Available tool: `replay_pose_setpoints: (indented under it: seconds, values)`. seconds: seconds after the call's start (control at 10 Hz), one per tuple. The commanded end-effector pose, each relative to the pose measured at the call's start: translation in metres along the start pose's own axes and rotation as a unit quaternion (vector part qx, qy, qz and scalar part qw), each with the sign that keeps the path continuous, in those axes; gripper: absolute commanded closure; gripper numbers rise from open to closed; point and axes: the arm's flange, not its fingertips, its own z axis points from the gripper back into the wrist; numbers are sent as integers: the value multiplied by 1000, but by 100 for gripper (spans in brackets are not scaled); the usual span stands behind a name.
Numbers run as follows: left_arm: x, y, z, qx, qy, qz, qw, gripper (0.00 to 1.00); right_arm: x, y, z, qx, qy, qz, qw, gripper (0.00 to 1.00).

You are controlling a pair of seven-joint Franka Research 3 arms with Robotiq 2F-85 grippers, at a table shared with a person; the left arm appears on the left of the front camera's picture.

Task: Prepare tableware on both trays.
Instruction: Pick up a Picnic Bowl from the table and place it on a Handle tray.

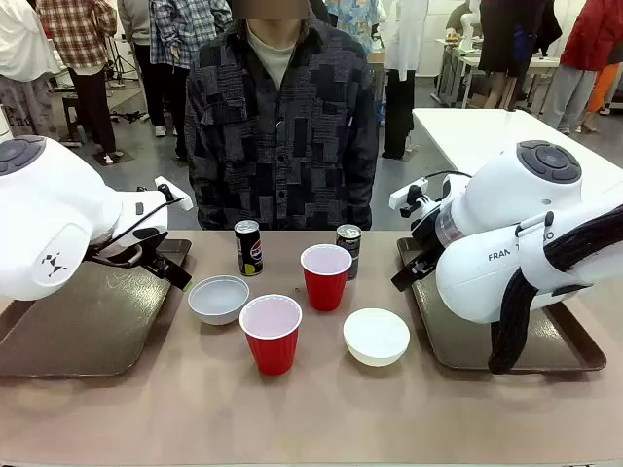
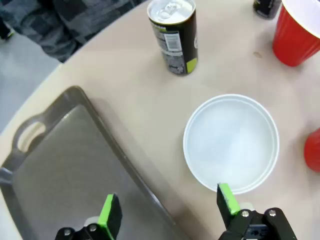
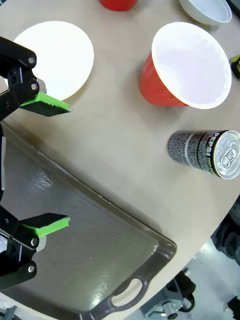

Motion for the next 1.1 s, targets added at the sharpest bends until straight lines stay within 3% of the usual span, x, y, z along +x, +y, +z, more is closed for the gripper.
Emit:
replay_pose_setpoints:
  seconds: [0.0,1.0]
  values:
    - [0,0,0,0,0,0,1000,0,0,0,0,0,0,0,1000,0]
    - [0,0,0,0,0,0,1000,0,0,0,0,0,0,0,1000,0]
